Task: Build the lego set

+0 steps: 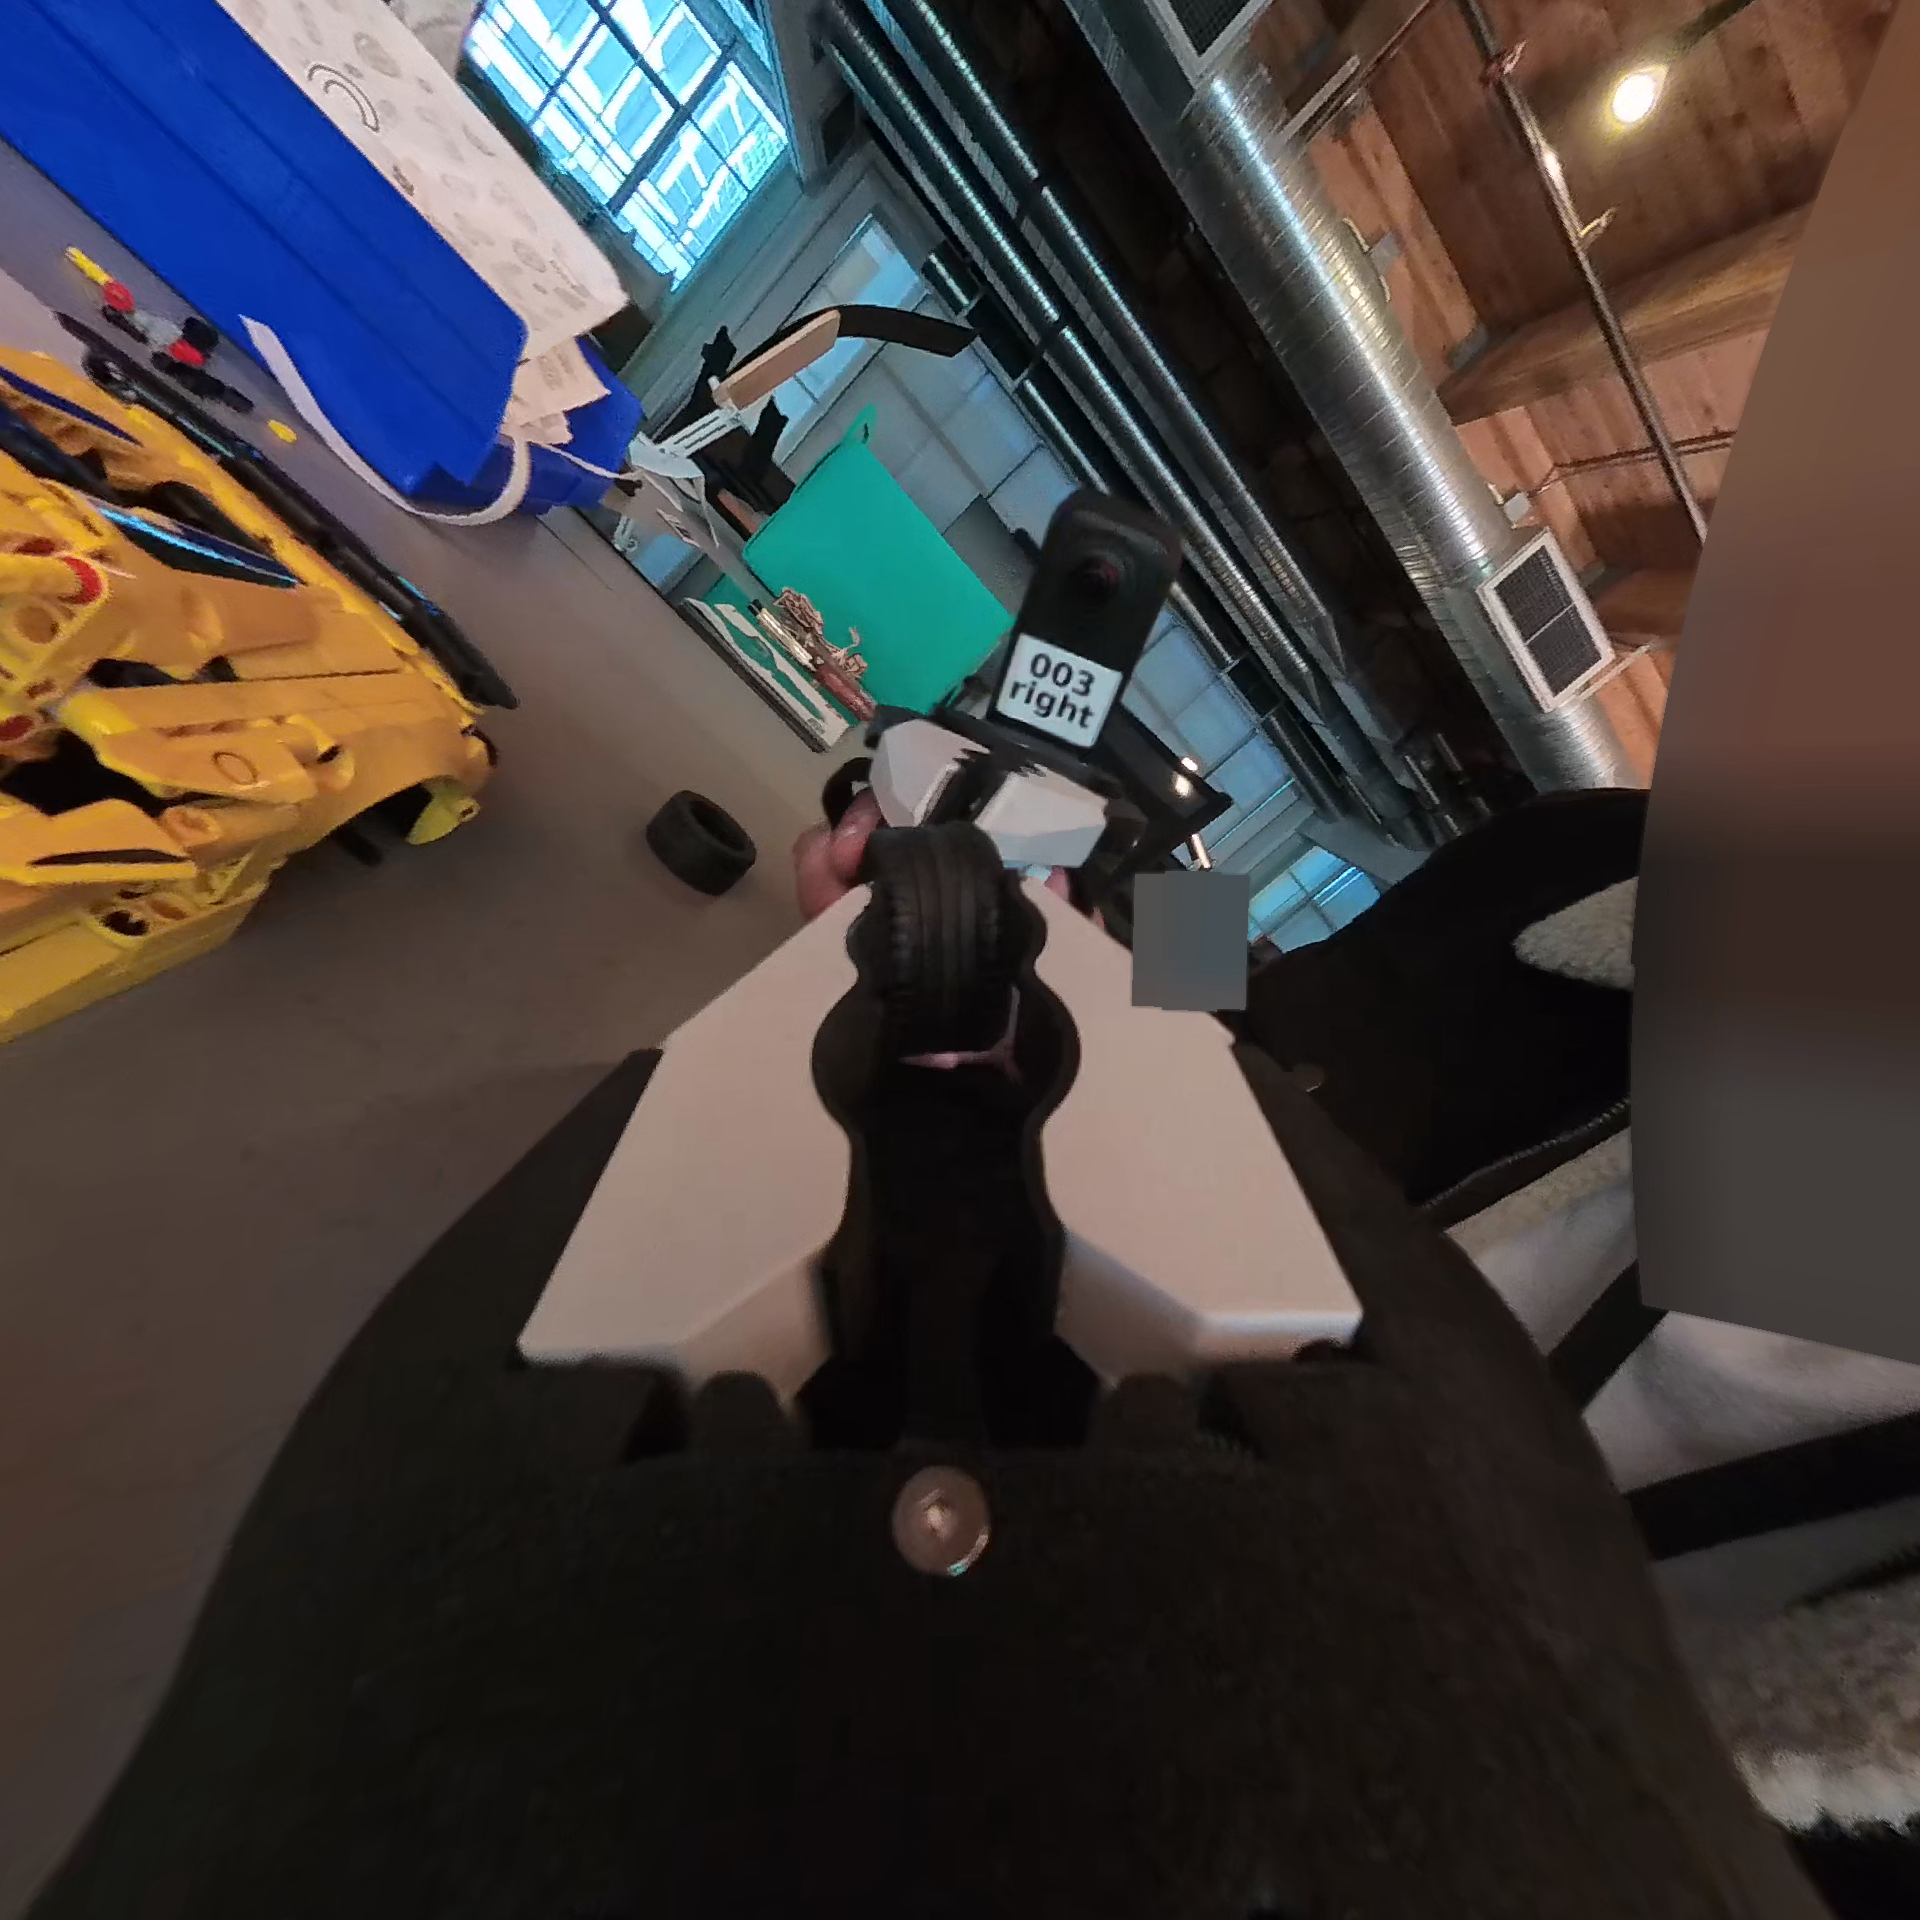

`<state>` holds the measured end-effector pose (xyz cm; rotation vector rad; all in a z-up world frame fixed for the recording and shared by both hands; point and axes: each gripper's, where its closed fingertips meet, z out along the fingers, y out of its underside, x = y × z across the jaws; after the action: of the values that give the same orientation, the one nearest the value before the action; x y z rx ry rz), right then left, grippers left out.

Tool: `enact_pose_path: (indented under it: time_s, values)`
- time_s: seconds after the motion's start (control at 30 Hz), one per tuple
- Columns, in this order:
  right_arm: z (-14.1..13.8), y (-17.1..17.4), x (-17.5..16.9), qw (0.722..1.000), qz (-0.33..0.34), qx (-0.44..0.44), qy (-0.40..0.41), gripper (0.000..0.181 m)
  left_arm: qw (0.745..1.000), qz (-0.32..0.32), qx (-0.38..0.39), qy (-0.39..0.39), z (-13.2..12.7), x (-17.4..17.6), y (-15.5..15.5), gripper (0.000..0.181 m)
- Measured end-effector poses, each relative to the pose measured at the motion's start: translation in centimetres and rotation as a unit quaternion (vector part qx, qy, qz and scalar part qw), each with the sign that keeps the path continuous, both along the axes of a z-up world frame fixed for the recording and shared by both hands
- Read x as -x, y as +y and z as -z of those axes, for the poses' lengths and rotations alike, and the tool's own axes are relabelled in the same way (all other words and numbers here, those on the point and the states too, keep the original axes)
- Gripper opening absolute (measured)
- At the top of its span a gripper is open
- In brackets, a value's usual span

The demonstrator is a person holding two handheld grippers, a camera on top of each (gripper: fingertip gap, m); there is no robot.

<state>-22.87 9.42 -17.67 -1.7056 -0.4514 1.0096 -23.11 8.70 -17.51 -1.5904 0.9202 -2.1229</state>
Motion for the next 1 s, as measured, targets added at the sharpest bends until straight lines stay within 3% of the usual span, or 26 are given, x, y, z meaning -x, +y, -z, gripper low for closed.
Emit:
enact_pose_path:
  time_s: [0.27,0.43,0.53,0.7,0.83,1.0]
  values:
    - [0.1,0.2,-0.5,1.0,0.023,0.005,-0.012,0.01,0.999,-0.01,0.03,-0.005,0.0,0.0,0.8,0.021]
    - [0.8,0.1,0.4,0.998,-0.019,0.057,0.028,0.034,0.999,0.005,0.046,-0.029,-0.7,0.3,0.5,0.022]
    - [0.8,-0.6,1.1,0.992,-0.061,0.091,0.059,0.023,0.998,0.012,0.042,-0.033,-0.9,0.2,0.2,0.022]
    - [0.5,-0.4,0.2,0.984,-0.068,0.123,0.111,0.021,1.0,-0.006,-0.001,-0.023,-0.7,-0.2,0.0,0.025]
    - [0.0,-0.1,-0.8,0.972,-0.07,0.152,0.164,0.021,0.999,-0.026,0.012,-0.041,-1.2,0.3,0.9,0.026]
    - [0.0,-0.2,-0.8,0.969,-0.072,0.159,0.173,0.021,0.999,-0.026,-0.009,-0.027,-0.8,0.0,0.5,0.023]
